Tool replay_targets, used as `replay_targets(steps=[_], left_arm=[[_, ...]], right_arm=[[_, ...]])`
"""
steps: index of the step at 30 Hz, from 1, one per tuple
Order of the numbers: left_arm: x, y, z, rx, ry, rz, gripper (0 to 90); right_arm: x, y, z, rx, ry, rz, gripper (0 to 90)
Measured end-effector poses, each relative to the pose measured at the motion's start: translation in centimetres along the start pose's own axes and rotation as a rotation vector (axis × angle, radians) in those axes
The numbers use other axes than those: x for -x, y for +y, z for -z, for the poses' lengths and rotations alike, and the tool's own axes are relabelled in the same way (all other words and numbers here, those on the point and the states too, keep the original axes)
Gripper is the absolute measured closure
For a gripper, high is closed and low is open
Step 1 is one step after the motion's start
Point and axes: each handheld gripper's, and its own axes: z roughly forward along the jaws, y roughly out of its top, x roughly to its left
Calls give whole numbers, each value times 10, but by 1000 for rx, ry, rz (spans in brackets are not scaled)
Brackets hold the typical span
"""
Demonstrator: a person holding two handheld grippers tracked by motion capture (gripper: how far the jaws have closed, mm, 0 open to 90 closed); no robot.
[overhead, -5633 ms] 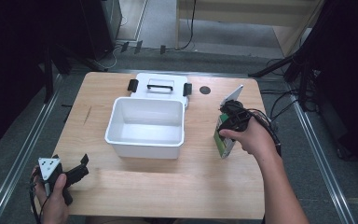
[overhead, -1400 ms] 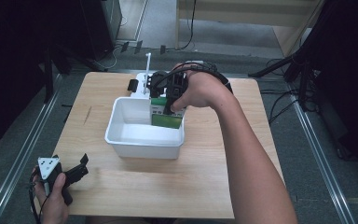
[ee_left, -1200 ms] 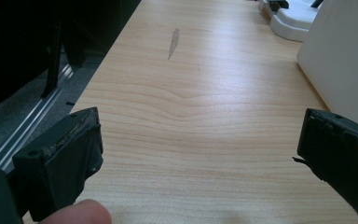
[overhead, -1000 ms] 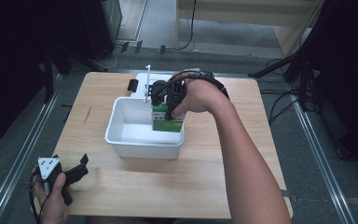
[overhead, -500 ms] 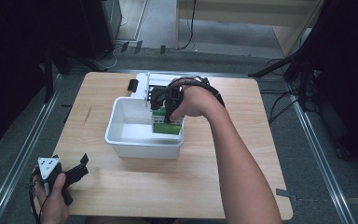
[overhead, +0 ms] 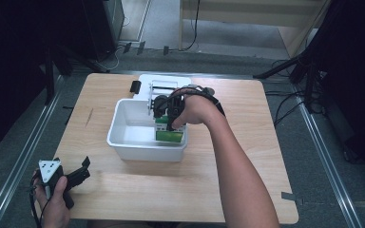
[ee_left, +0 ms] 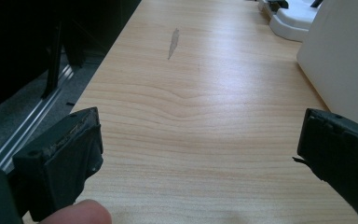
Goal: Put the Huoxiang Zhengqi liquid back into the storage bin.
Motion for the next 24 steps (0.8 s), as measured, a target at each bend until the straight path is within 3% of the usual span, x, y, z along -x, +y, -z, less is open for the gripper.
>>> replay_targets(steps=[10, 16, 24], left_arm=[[0, 0, 0, 0, 0, 1, 10], [-1, 0, 0, -5, -5, 9, 10], [-1, 0, 0, -3, -1, 8, 10]], right_arm=[[1, 1, -17, -18, 13, -4, 634], [2, 0, -18, -6, 18, -27, 625], [2, 1, -14, 12, 18, -56, 496]])
